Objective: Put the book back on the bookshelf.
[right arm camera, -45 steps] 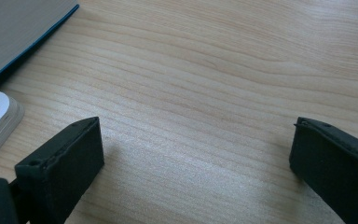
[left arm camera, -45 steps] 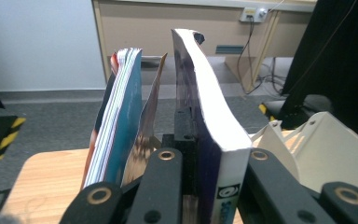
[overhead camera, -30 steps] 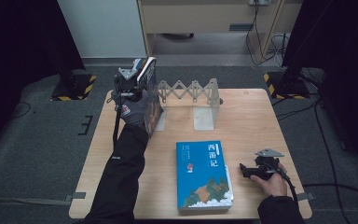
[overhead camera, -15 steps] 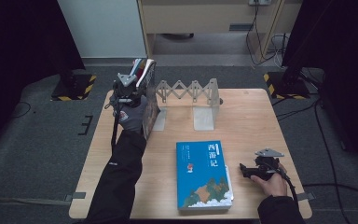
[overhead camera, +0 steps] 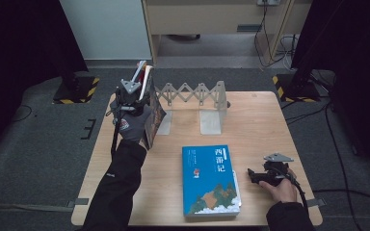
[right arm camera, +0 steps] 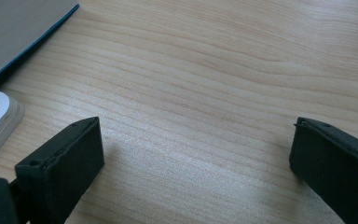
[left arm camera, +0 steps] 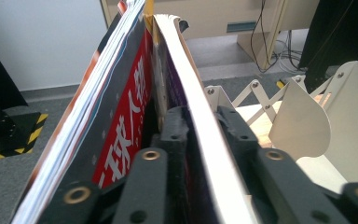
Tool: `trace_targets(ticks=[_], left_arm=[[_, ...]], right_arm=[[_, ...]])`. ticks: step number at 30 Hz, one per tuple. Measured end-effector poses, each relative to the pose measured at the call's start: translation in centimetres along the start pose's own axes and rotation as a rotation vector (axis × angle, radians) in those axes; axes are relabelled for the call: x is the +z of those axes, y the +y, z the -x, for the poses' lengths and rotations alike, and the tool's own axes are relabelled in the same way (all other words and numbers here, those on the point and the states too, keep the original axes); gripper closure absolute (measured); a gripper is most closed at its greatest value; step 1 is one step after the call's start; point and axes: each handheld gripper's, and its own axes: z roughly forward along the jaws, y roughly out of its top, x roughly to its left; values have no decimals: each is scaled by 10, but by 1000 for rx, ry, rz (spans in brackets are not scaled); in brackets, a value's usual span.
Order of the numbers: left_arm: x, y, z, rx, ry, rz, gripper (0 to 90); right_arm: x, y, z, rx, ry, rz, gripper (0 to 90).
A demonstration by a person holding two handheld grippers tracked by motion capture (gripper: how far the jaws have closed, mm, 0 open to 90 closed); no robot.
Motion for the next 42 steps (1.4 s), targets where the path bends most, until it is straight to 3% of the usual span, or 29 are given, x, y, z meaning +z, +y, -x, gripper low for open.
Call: trace_targets(ticks=[7, 9, 13, 16, 19, 22, 28, 35, 41, 42], left_arm=[[3, 9, 4, 19, 36, -50, 678], [5, 9, 4, 16, 48, -56, 770], [5, 8, 2, -8, 51, -34, 817], [6, 4, -1, -55, 37, 14, 820], [9, 3, -3, -86, 29, 32, 821], [12, 3, -4, -98, 31, 47, 821], [18, 1, 2, -59, 77, 69, 820], [16, -1, 2, -69, 59, 67, 801], [6, -1, 6, -40, 29, 78, 687], [2, -1, 8, -19, 30, 84, 686]], right_arm=[[0, 0, 0, 3, 0, -2, 32], [0, 0, 0, 4, 1, -2, 32], [0, 0, 0, 3, 0, -1, 32], [0, 0, 0, 1, 1, -1, 32], [0, 0, 0, 2, 0, -1, 32], [0, 0, 0, 2, 1, -1, 32], [0, 0, 0, 1, 1, -1, 31], [0, 0, 0, 2, 1, -1, 31], [0, 0, 0, 3, 1, -2, 31], [0, 0, 0, 2, 1, -1, 31]])
